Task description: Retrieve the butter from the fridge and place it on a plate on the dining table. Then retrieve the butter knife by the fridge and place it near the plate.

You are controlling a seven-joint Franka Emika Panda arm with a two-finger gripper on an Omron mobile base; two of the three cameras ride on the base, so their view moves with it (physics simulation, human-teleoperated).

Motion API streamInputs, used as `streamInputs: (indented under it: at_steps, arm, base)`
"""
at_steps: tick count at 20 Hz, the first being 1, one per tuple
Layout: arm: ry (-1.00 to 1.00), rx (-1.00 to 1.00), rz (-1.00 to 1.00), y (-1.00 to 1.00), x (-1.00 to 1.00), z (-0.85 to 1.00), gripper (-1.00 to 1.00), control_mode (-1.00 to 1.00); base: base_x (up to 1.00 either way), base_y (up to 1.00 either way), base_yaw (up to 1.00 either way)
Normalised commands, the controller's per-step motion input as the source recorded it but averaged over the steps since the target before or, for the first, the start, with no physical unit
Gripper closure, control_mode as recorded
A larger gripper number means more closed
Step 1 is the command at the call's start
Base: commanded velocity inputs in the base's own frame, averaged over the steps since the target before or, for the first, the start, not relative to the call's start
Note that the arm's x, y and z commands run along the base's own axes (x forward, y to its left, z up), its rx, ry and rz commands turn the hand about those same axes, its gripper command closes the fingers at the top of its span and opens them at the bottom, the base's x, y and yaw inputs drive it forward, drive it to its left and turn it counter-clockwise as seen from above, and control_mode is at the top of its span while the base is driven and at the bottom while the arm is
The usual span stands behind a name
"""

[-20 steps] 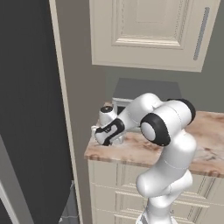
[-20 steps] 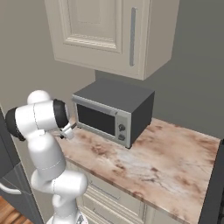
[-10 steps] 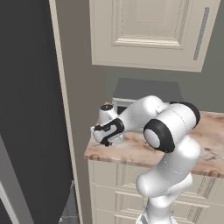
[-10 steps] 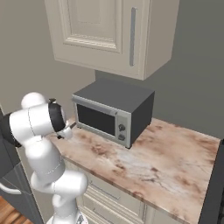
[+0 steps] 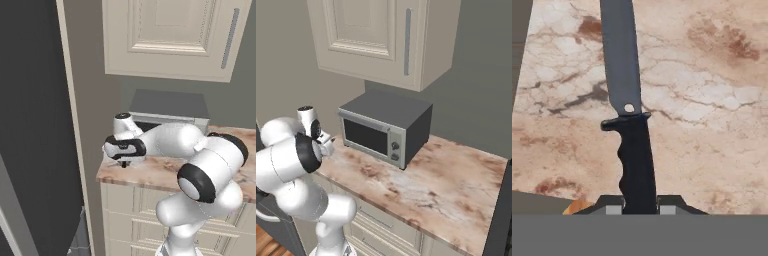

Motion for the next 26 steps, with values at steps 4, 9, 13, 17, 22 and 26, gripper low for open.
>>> streamInputs:
  at_steps: [4,9,13,17,22,26]
  arm:
    - [-0.15,0.00,0.08,-0.06,-0.84,0.41,1.00,-1.00]
    - [-0.23,0.00,0.07,-0.33,-0.89,0.47,1.00,-1.00]
    - [-0.15,0.00,0.02,-0.63,-0.84,0.59,1.00,-1.00]
    - [0.01,0.11,0.05,-0.37,-0.44,0.94,1.00,-1.00]
    - [0.18,0.01,0.09,-0.42,-0.13,0.97,1.00,-1.00]
    - [0.32,0.00,0.10,-0.38,-0.04,0.68,1.00,-1.00]
  base:
    - [0.00,0.00,0.00]
    - [0.00,0.00,0.00]
    - [0.00,0.00,0.00]
    - [0.00,0.00,0.00]
    - [0.00,0.00,0.00]
    - [0.00,0.00,0.00]
